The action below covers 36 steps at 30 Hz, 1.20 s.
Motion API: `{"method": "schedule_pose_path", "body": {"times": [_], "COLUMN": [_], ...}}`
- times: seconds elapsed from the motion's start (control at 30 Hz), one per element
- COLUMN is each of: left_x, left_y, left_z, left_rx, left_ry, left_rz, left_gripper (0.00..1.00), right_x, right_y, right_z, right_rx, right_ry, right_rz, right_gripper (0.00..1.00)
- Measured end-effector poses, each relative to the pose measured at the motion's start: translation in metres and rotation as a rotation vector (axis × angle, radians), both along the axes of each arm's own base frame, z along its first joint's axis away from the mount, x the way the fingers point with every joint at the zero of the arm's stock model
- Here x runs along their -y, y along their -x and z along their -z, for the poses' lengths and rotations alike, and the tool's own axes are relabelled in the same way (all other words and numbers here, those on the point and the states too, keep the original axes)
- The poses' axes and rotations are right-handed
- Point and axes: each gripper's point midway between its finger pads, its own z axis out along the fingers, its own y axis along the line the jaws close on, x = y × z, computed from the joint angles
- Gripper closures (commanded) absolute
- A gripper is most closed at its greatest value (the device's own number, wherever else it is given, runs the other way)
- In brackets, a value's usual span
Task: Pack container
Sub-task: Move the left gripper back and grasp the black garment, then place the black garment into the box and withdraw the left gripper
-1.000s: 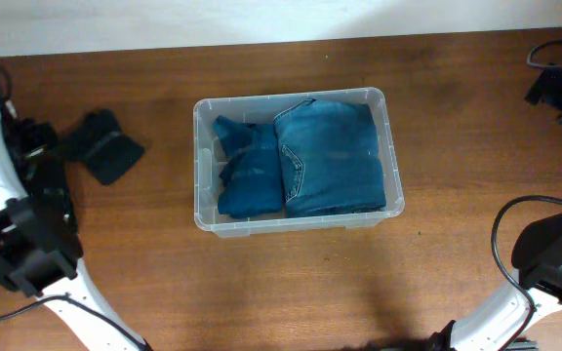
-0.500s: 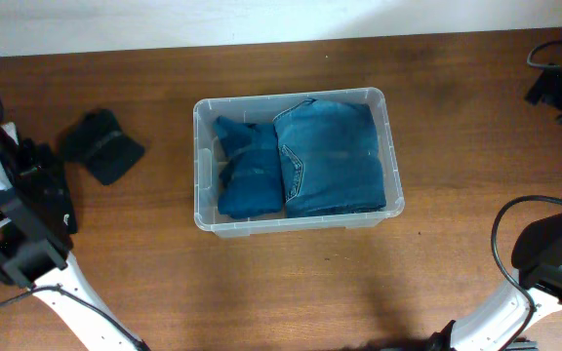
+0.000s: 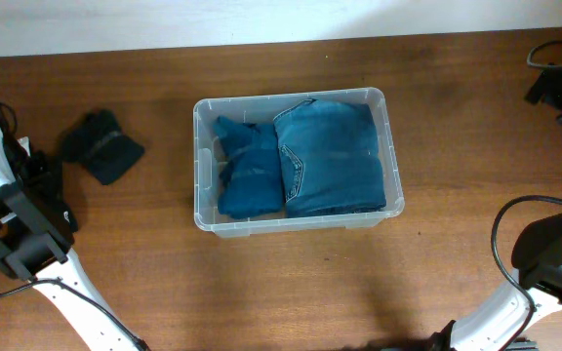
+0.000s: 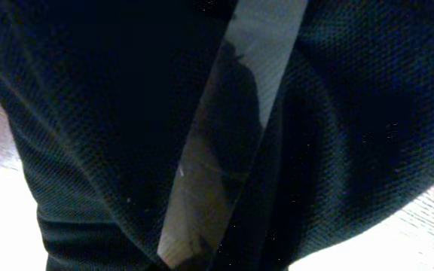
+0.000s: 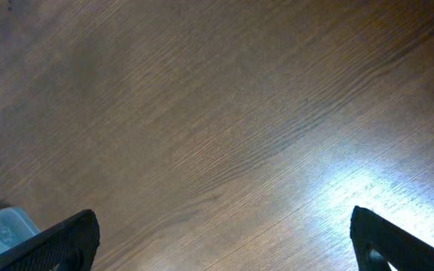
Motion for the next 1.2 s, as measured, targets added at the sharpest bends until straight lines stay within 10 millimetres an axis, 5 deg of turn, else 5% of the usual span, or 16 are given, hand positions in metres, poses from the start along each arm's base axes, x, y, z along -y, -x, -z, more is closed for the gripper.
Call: {"method": "schedule_pose_path", "body": {"times": [0.17, 0.4, 0.63, 0.8, 0.9, 1.0, 1.2], "left_x": [0.014, 0.042, 0.097, 0.182, 0.258, 0.315, 0.388], "left_y": [-0.001, -0.040, -0.054, -0.047, -0.034, -0.027, -0.007], "left_z": [-0.015, -0.062, -0.174, -0.267, -0.304, -0.307, -0.265], "left_rx": [0.006, 0.245, 0.484, 0.682, 0.763, 0.751, 0.597], "left_ry": [0.077, 0.192, 0.152, 0.128, 0.161, 0.175, 0.103], "left_rz": [-0.028, -0.049, 0.072, 0.274, 0.452, 0.517, 0.462], "left_gripper": [0.99, 0.99, 0.99, 0.99, 0.99, 0.99, 0.99], "right_x": [0.000, 0.000, 0.000, 0.000, 0.000, 0.000, 0.000], "right_y": [0.000, 0.000, 0.000, 0.000, 0.000, 0.000, 0.000], "right_z": [0.000, 0.000, 0.000, 0.000, 0.000, 0.000, 0.000], "right_rx": [0.000, 0.000, 0.000, 0.000, 0.000, 0.000, 0.000], "right_ry": [0.000, 0.000, 0.000, 0.000, 0.000, 0.000, 0.000], "right_rz": [0.000, 0.000, 0.000, 0.000, 0.000, 0.000, 0.000], "right_gripper": [0.02, 0.02, 0.02, 0.02, 0.02, 0.01, 0.02]}}
